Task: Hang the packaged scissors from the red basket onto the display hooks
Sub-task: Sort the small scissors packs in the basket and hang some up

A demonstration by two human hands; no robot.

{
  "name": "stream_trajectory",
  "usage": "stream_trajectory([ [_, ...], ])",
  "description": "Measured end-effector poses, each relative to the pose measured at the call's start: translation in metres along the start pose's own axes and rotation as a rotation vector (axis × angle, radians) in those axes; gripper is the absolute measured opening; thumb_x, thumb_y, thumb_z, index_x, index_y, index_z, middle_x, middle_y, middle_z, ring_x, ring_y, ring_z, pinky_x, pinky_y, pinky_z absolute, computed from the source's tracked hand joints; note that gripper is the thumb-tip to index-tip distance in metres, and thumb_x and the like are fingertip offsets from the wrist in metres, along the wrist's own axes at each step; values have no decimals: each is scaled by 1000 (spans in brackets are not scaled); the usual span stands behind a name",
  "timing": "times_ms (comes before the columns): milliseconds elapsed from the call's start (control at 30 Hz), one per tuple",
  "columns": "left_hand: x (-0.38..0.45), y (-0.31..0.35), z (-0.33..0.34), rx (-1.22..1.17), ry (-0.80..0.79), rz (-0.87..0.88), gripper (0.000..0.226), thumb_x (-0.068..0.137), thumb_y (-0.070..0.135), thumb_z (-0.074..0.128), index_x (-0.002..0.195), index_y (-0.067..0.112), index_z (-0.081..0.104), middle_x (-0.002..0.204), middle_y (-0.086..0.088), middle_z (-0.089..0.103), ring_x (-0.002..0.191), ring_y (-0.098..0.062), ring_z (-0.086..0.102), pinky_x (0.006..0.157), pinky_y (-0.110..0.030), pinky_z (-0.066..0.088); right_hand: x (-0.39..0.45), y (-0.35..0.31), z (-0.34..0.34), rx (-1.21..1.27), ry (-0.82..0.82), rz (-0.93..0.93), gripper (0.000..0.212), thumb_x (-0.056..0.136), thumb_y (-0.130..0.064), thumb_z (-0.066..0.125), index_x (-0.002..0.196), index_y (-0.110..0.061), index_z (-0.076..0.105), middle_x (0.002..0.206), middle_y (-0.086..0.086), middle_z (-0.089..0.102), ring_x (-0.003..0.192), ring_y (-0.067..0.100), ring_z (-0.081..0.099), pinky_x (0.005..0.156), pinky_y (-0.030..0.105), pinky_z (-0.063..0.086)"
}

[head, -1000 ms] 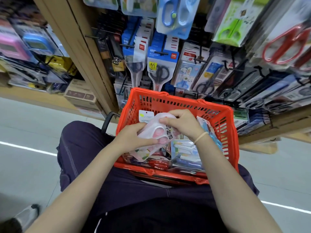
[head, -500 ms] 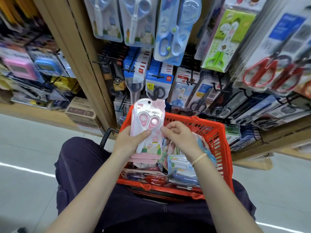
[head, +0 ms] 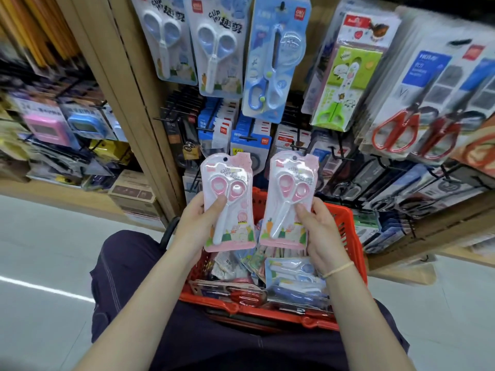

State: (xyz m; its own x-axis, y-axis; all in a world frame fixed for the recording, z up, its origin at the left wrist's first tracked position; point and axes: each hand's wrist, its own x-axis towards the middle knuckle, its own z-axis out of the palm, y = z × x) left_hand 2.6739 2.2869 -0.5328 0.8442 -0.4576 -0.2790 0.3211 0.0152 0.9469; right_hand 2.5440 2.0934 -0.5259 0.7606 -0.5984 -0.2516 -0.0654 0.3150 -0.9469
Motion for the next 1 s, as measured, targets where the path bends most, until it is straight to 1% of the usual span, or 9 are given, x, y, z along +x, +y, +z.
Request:
stream_trajectory([
  [67,-1,5,5,-22,-17,15,23,102,27,61,123,21,68,115,-3,77,108,-25,73,93,-48,57,-3,-6,-1,9,-11,-17,17,101,-13,55,117,-11,61,103,5,77,92,18,74,71,30,59],
  [200,-7,19,22,-63,-51,27,31,101,32,61,128,17,66,115,-4,77,107,-25,73,85,-40,59,-7,-17,10,-29,-9,-59,10,102,-16,57,105,-12,65,95,5,76,86,19,72,79,38,58],
  [333,-5,43,39,-59,-134,68,39,94,34,72,129,18,64,118,-4,76,109,-26,72,95,-48,56,-6,-38,30,-149,11,-148,15,94,-39,66,89,-26,71,90,4,73,85,22,67,79,39,50],
  [433,-1,63,45,-3,-145,145,57,74,29,82,127,24,61,118,-1,75,110,-24,72,100,-51,54,-2,-61,49,-165,10,-209,18,101,-32,61,87,-21,66,76,-11,69,72,7,62,67,24,48],
  [500,2,76,43,-15,-136,207,61,72,24,84,128,22,60,119,-4,75,111,-26,71,99,-52,55,-1,-79,62,-181,-15,-230,17,99,-33,62,90,-19,67,78,-12,70,73,6,64,68,22,48],
  [667,9,111,20,-67,-71,336,47,86,10,80,128,17,61,120,-6,74,110,-29,72,94,-49,58,-1,-107,94,-180,-174,-234,23,91,-21,74,111,-12,71,104,2,78,99,19,74,87,33,57],
  [767,14,120,-7,-107,19,371,47,88,24,76,133,21,60,124,-2,73,114,-23,70,99,-51,56,6,-117,116,-223,-167,-300,12,93,-21,71,105,-21,72,101,-5,78,98,13,73,84,28,56],
  [867,18,118,-38,-167,145,370,52,91,28,77,138,24,57,129,-1,70,117,-24,68,101,-58,53,23,-128,140,-326,-151,-357,9,96,-22,68,99,-30,70,100,-5,77,99,17,71,85,34,55],
  [1000,19,120,-70,-214,289,357,62,78,42,82,134,32,57,128,2,70,117,-25,68,99,-59,54,49,-140,179,-451,-174,-374,7,98,-21,63,94,-26,66,101,1,73,94,19,67,84,33,53],
])
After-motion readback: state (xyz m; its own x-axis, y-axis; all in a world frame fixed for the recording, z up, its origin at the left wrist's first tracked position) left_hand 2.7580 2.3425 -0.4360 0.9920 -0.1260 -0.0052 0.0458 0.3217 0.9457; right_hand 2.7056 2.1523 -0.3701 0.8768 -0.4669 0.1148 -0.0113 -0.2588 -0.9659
